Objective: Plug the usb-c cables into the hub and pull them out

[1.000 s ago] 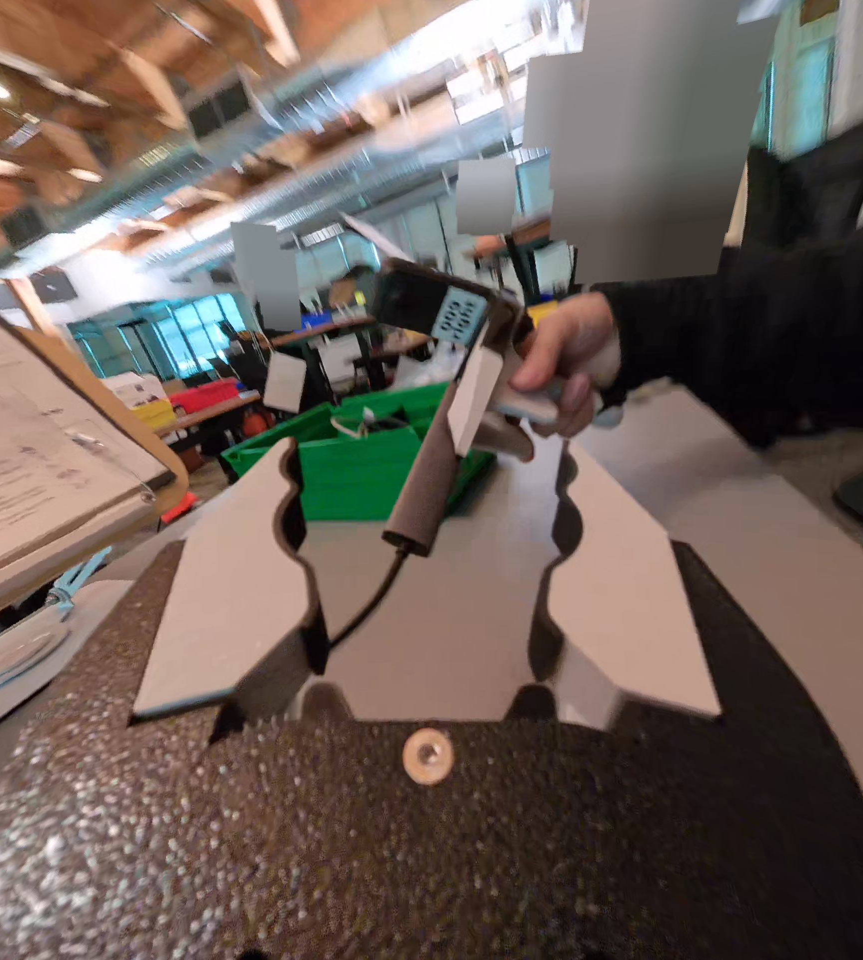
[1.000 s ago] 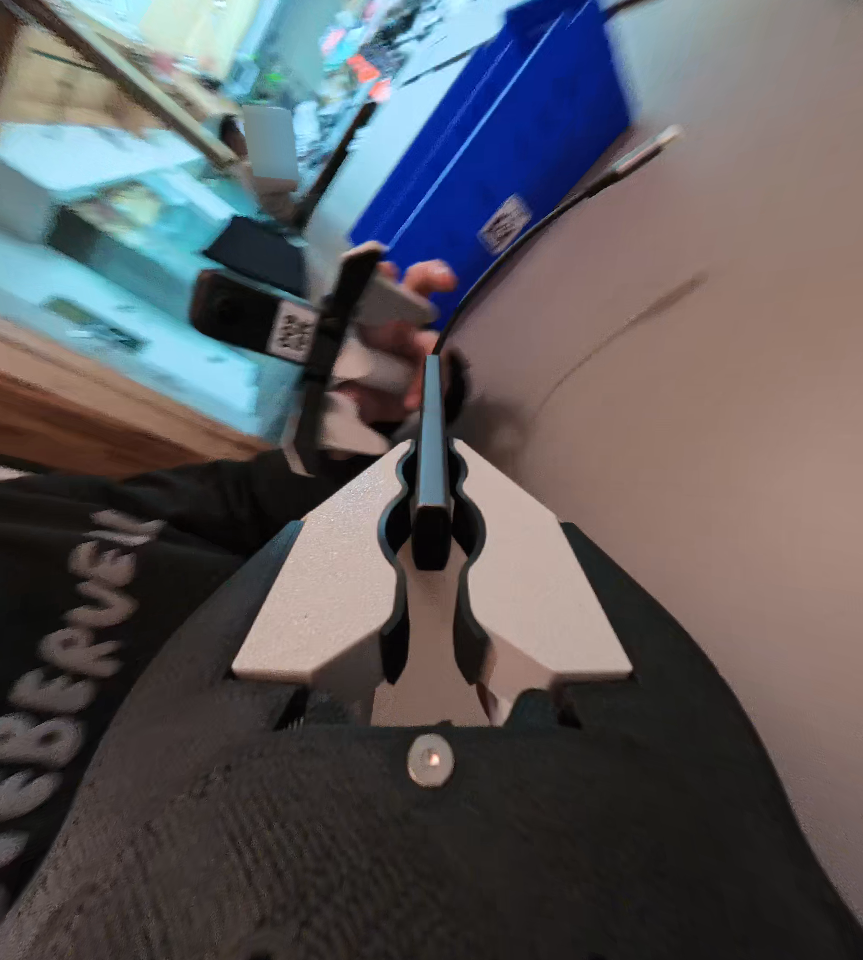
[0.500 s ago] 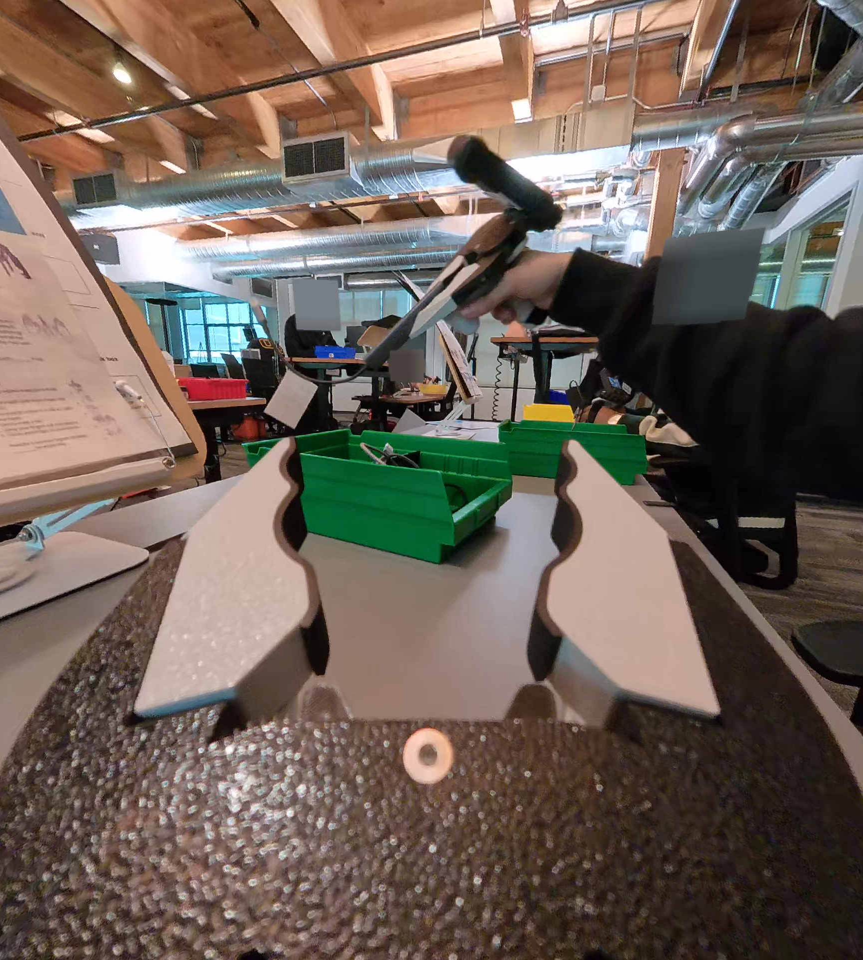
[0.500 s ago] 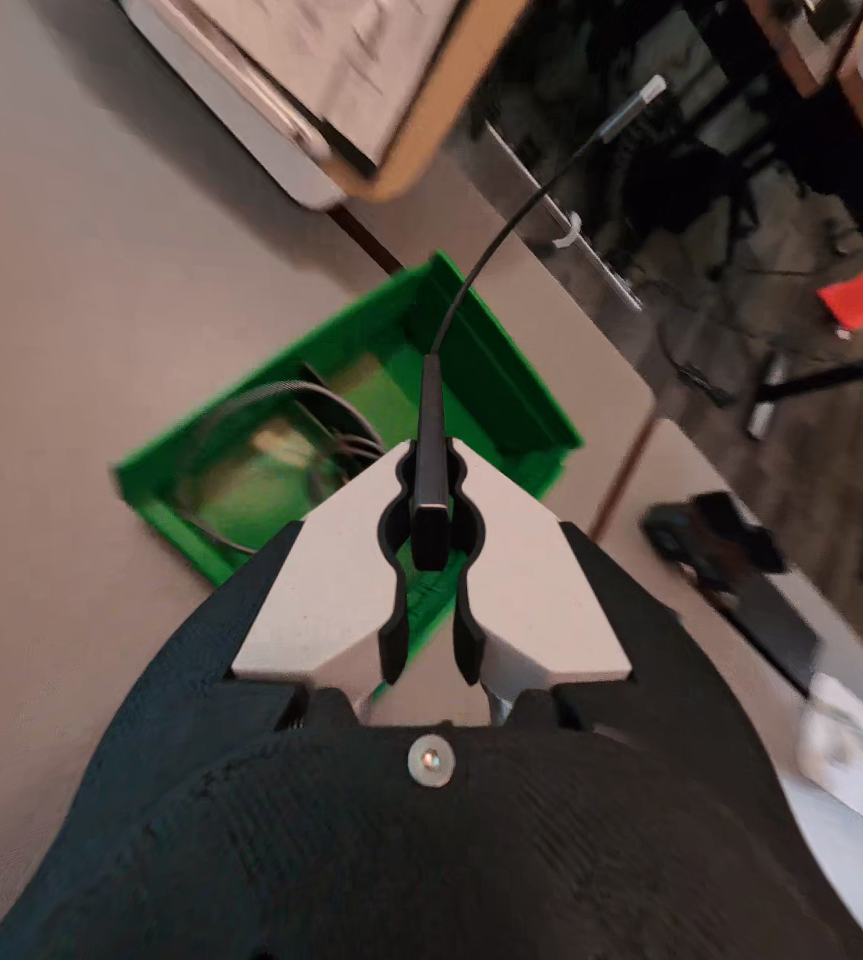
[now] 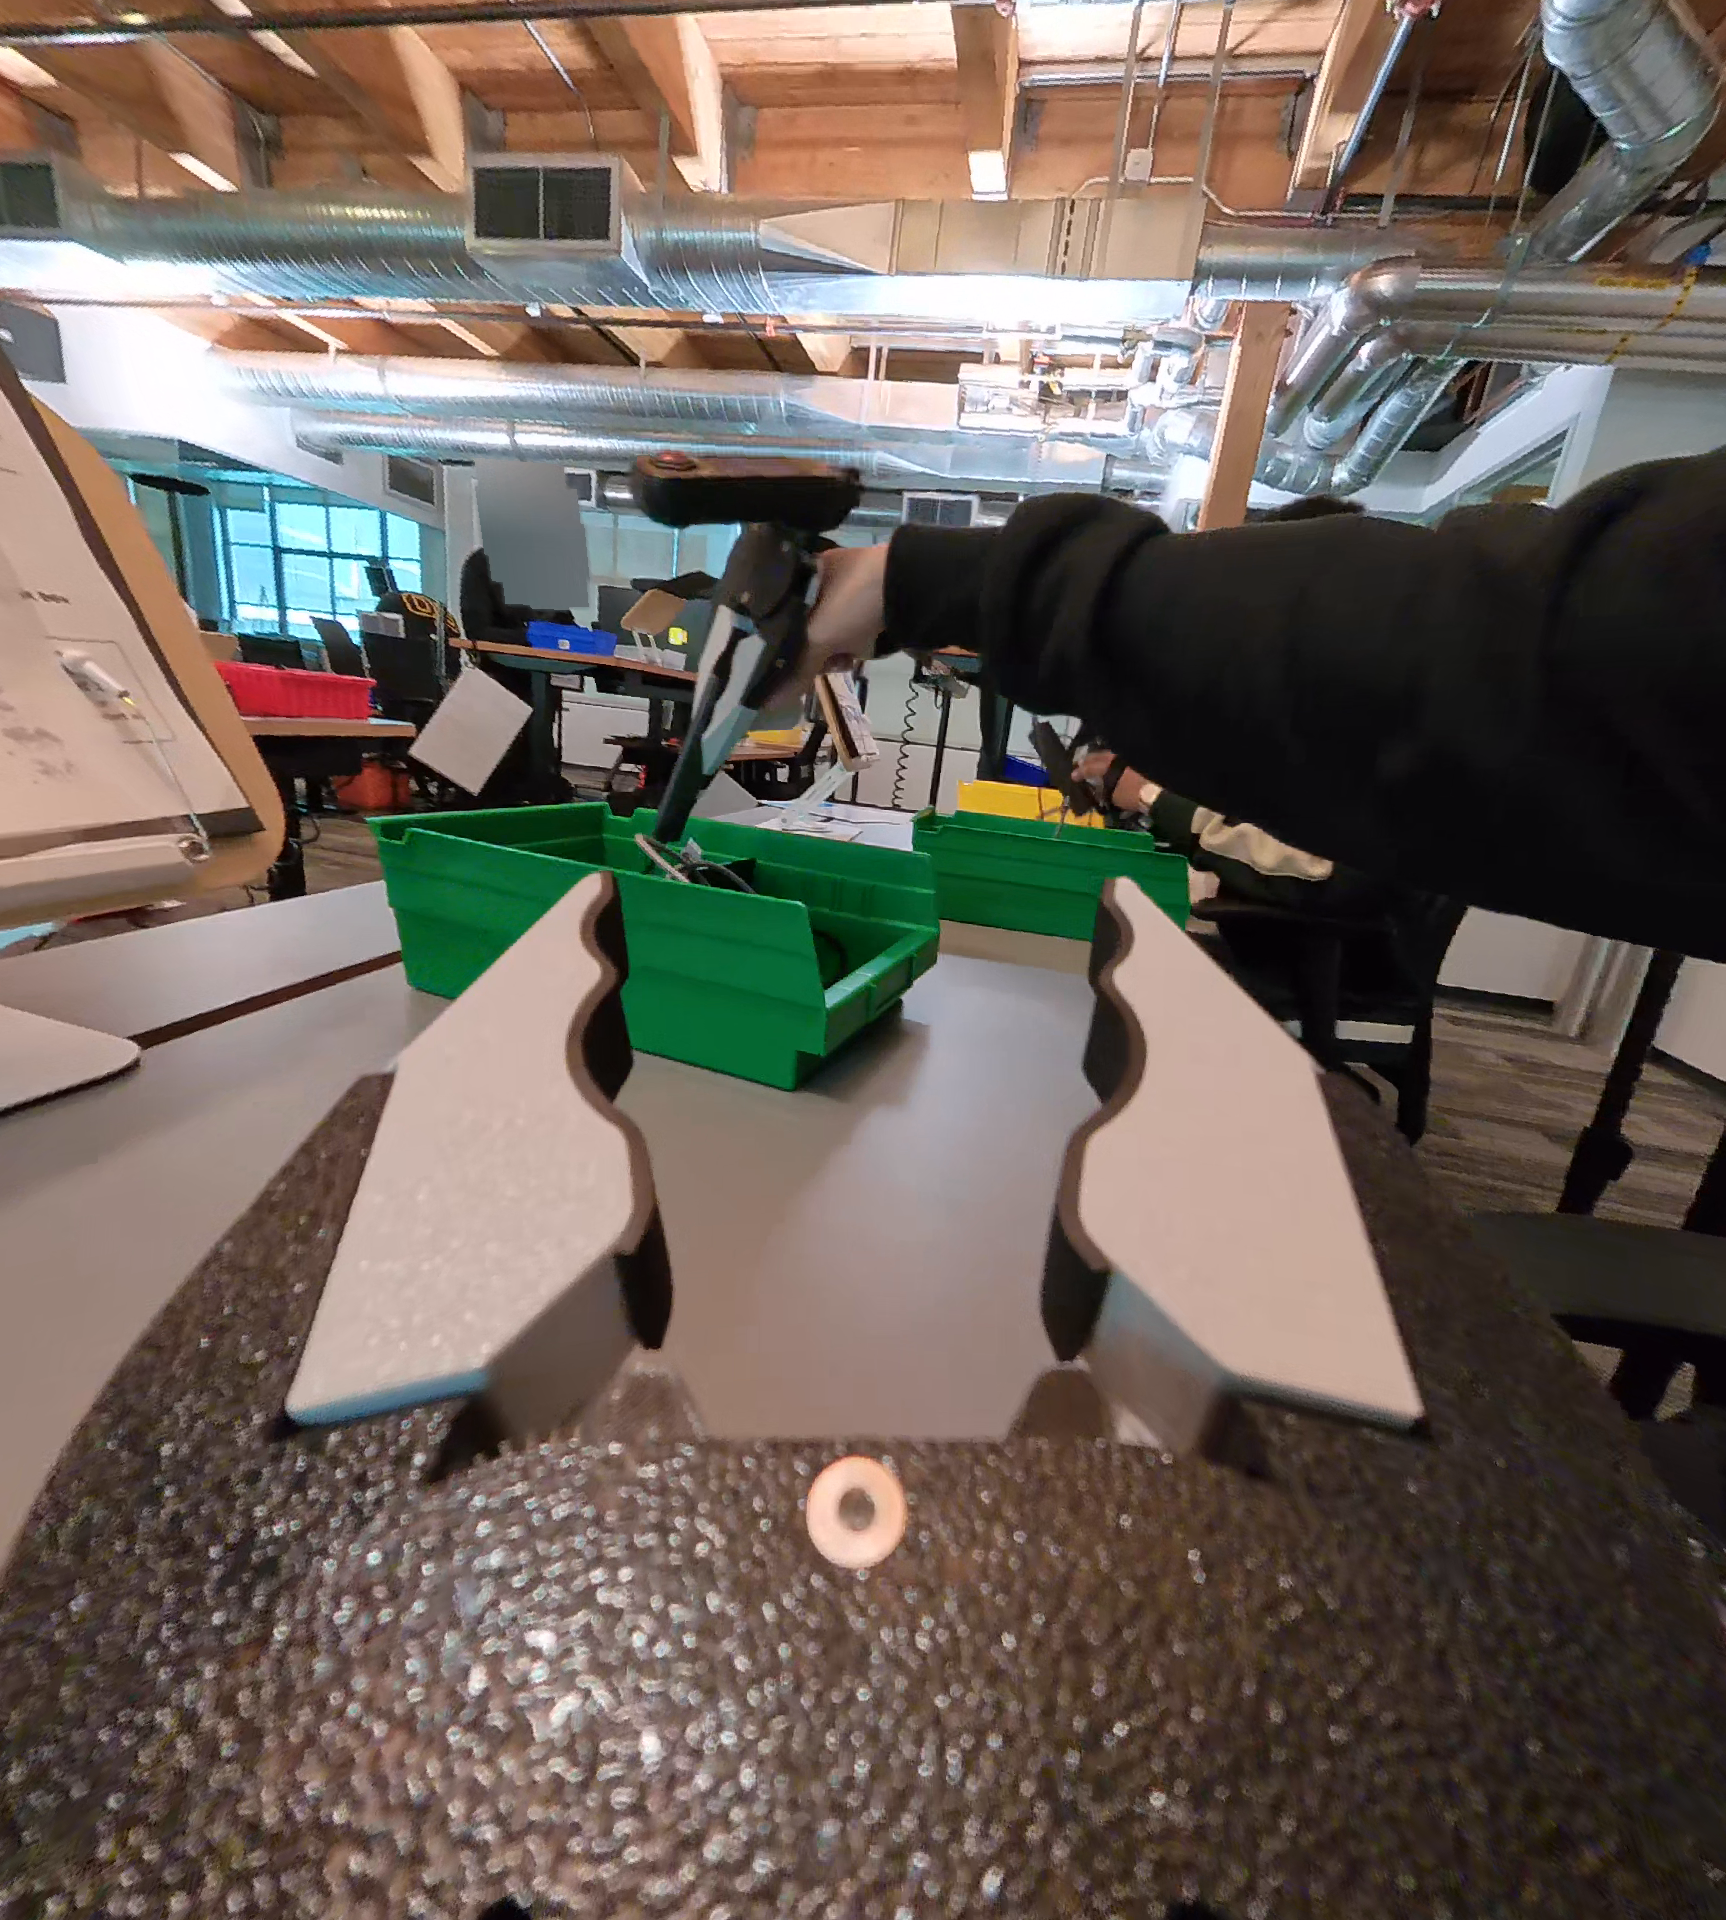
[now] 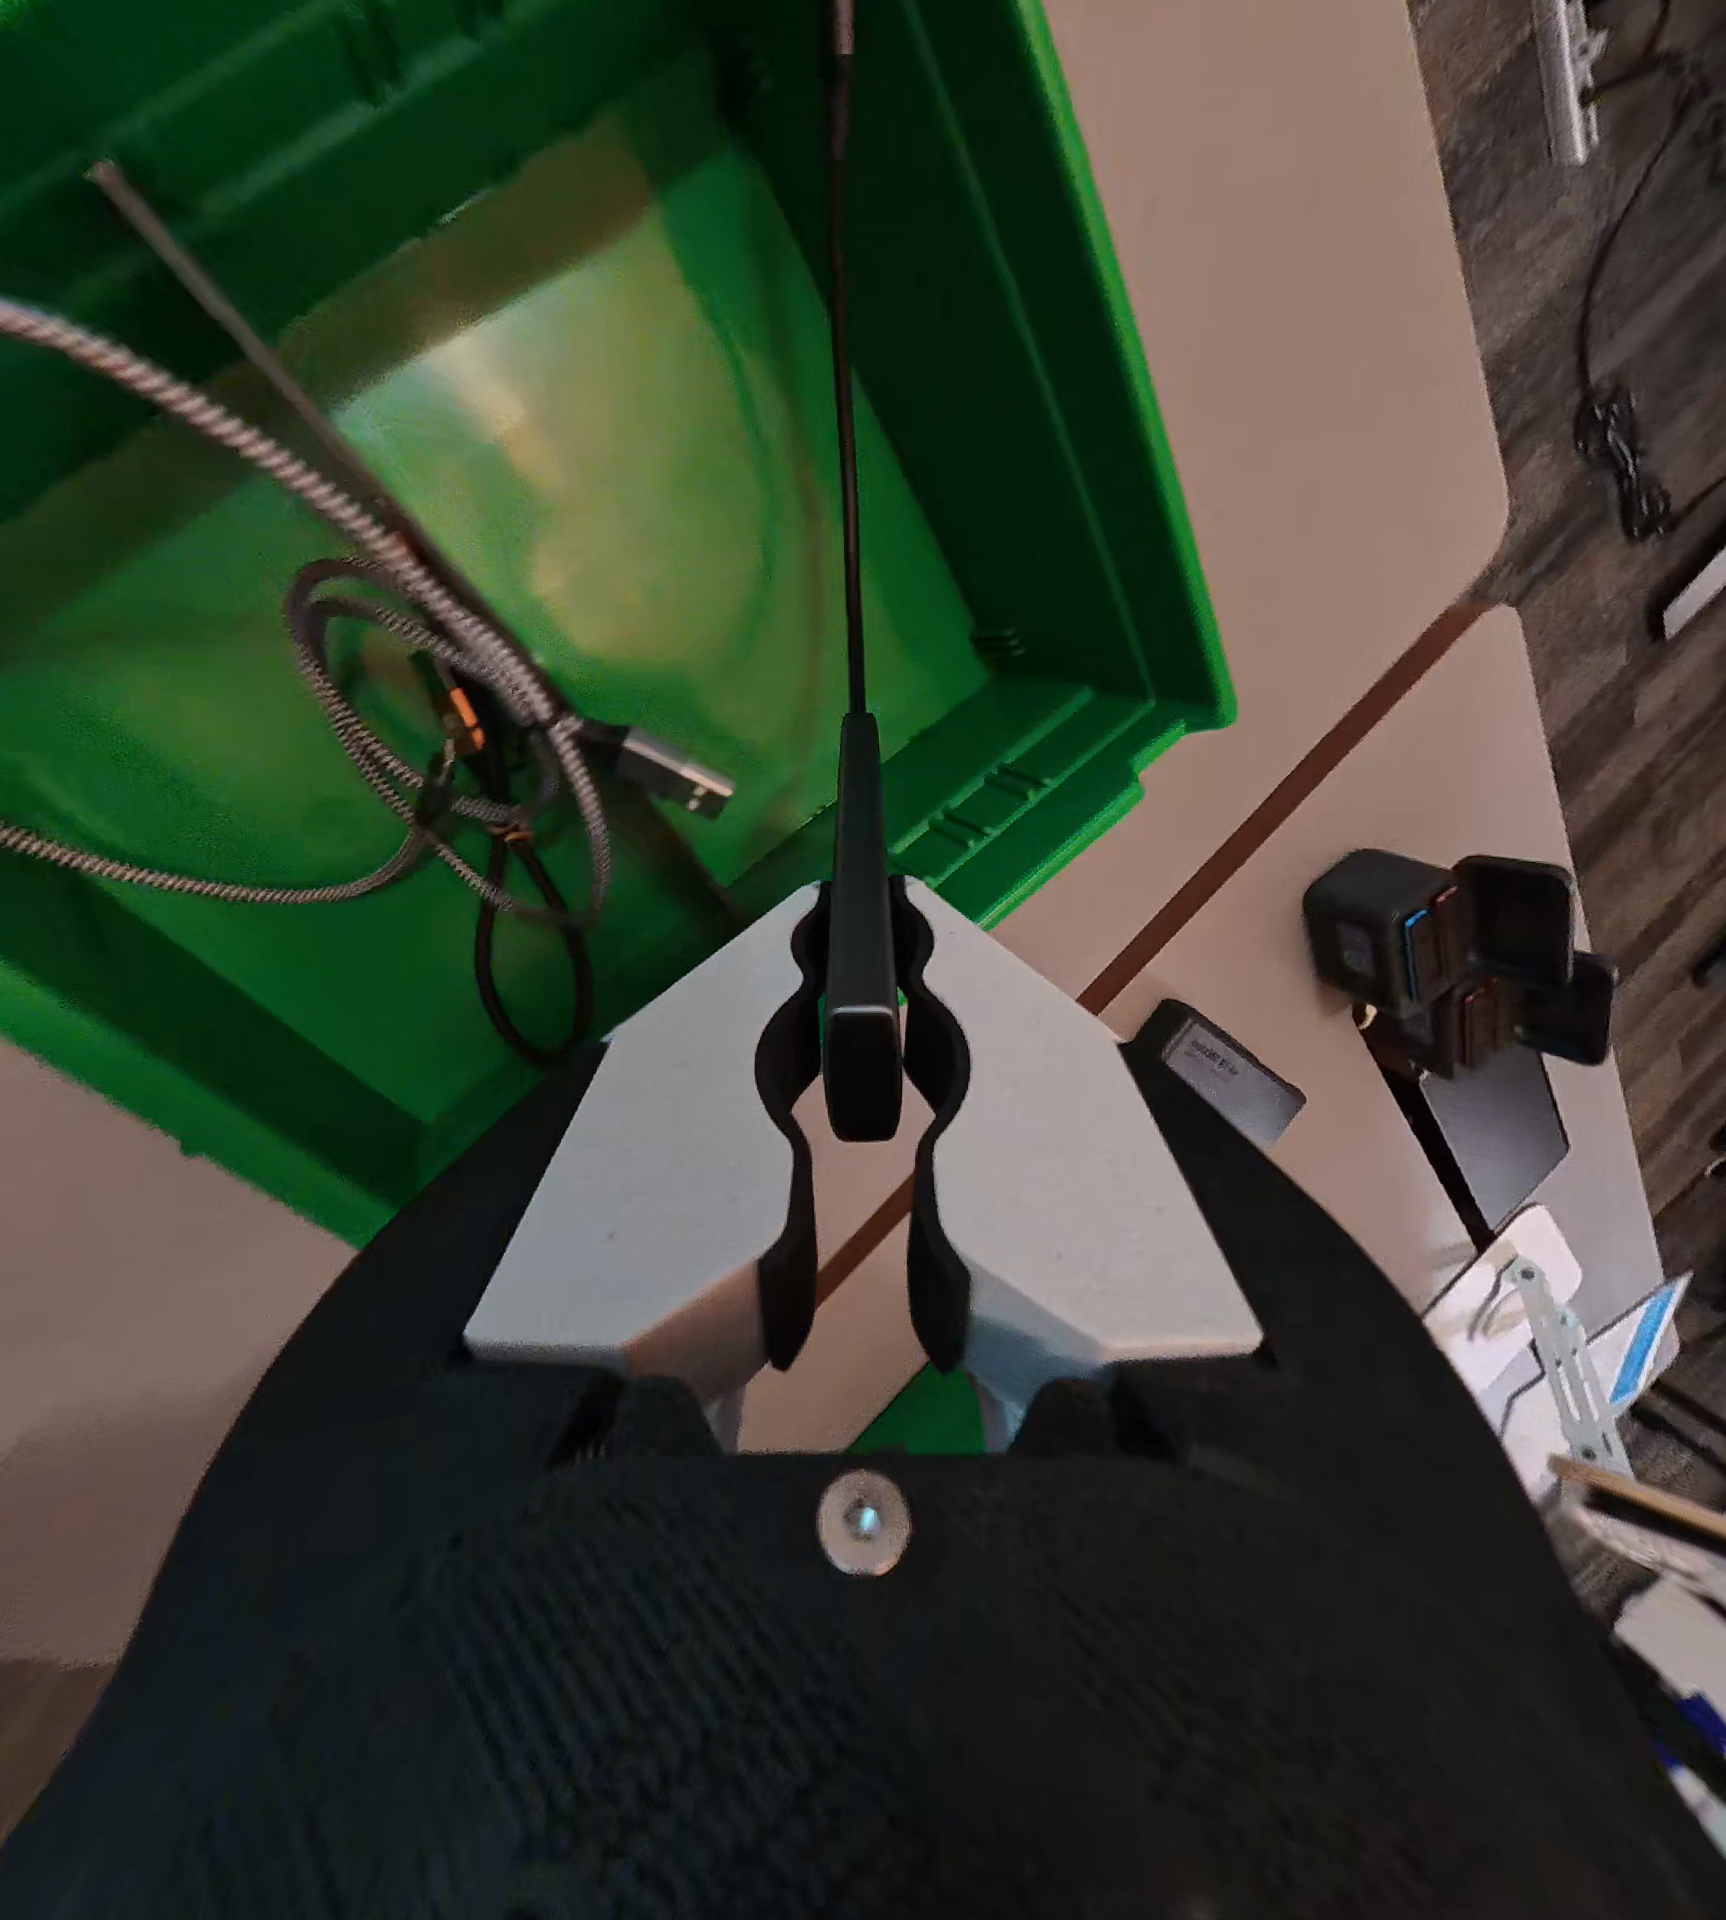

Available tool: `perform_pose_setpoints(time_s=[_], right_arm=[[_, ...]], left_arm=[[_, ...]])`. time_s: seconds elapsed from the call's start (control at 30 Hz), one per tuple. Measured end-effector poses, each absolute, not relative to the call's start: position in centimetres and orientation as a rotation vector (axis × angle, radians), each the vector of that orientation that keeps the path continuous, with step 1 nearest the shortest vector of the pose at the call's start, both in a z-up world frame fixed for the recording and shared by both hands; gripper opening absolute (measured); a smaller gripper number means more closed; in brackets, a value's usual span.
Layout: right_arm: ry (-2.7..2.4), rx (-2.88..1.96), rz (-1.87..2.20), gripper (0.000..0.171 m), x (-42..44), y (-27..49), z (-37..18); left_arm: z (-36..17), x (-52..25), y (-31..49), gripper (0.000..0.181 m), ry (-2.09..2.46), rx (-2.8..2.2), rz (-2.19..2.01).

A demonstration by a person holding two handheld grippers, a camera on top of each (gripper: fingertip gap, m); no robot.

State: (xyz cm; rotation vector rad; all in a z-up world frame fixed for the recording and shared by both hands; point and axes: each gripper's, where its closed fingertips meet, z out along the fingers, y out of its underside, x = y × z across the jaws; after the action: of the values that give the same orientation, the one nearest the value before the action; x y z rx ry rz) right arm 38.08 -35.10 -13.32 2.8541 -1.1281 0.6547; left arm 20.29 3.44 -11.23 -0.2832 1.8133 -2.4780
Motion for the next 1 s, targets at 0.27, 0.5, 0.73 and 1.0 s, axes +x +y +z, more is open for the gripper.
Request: perform_pose_setpoints(time_s=[0.27, 0.5, 0.73, 1.0], right_arm=[[-1.281, 2.822, 0.957, 0.024, 43.9, -31.8, -16.9], [-1.27, 2.684, 1.218, 0.055, 45.7, -32.7, -14.3], [-1.373, 3.036, 1.33, 0.082, 41.6, -22.0, -10.9], [-1.528, 3.914, 1.452, 0.086, 31.1, -1.4, -10.4]], left_arm=[[-12.0, 19.9, 2.8, 0.087, 1.877, -0.268, -2.479], [-12.1, 20.1, 2.8, 0.086, 1.877, -0.289, -2.491], [-12.3, 19.7, 2.3, 0.086, 1.91, -0.26, -2.465], [-9.9, 20.0, 4.1, 0.076, 1.805, -0.308, -2.172]])
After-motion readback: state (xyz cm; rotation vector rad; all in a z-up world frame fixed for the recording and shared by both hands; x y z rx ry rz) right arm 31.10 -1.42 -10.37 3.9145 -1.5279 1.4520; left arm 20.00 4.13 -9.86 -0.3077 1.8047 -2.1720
